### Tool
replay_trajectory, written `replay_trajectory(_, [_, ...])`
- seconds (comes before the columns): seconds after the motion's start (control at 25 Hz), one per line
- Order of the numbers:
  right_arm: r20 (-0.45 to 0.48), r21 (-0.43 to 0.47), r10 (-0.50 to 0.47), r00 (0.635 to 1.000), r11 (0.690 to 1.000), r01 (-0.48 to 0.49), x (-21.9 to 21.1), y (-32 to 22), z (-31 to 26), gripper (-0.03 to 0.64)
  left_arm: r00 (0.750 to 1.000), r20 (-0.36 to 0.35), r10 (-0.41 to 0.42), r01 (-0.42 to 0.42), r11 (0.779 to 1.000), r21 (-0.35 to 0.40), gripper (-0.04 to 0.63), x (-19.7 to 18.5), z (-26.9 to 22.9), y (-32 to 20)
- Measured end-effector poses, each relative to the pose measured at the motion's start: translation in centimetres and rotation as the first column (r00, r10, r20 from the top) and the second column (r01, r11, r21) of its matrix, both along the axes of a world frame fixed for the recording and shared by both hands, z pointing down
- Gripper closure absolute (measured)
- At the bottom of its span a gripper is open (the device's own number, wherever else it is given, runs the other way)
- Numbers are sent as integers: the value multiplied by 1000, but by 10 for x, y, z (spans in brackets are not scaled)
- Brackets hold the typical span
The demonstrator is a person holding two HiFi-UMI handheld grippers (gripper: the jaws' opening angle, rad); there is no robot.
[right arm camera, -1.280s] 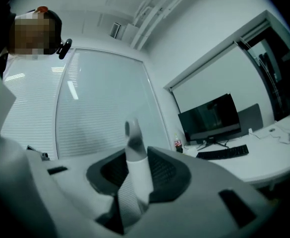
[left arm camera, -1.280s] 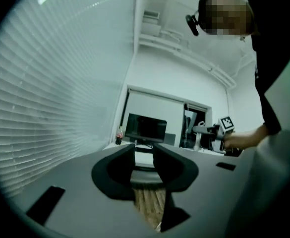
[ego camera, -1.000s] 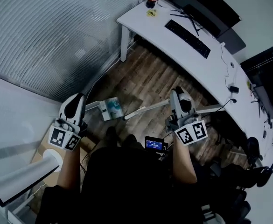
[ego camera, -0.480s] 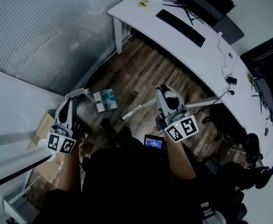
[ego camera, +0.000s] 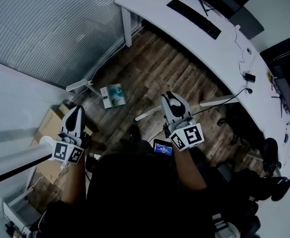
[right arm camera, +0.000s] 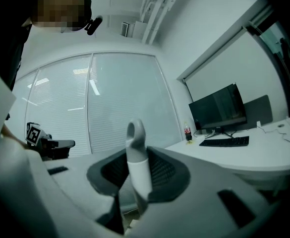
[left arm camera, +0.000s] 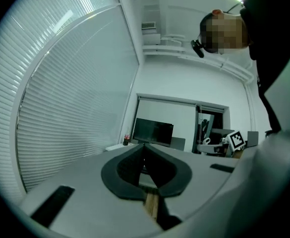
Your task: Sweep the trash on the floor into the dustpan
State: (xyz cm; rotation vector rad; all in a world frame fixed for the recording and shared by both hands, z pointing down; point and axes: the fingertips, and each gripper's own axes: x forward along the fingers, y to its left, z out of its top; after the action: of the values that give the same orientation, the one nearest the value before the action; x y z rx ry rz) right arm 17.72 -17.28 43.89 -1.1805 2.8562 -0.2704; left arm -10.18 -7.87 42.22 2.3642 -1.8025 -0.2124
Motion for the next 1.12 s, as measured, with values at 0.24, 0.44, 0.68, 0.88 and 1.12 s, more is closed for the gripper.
replay_trajectory(0.24, [-18, 2, 22, 1000, 1000, -22, 6, 25, -1, 526, 999, 19, -50, 50, 999, -1, 600, -2, 3, 16])
replay_trajectory(0.44, [-3, 45, 92, 996, 995, -91, 22, 56, -19, 526, 1000, 18, -15, 14, 998, 56, 600, 12, -9, 55])
replay_trajectory(0.68, [-23, 74, 102, 994, 992, -100, 23, 111, -33, 529, 994, 97, -51, 44, 996, 79, 600, 17, -6, 126])
replay_trajectory(0.88, [-28, 46, 74, 997, 996, -73, 13, 154, -23, 530, 989, 103, -106, 104, 994, 26, 600, 6, 20, 182])
replay_trajectory(1.12, [-42, 20, -2, 999, 1000, 3, 0, 194, -16, 534, 987, 63, -150, 150, 989, 1, 600, -3, 38, 223])
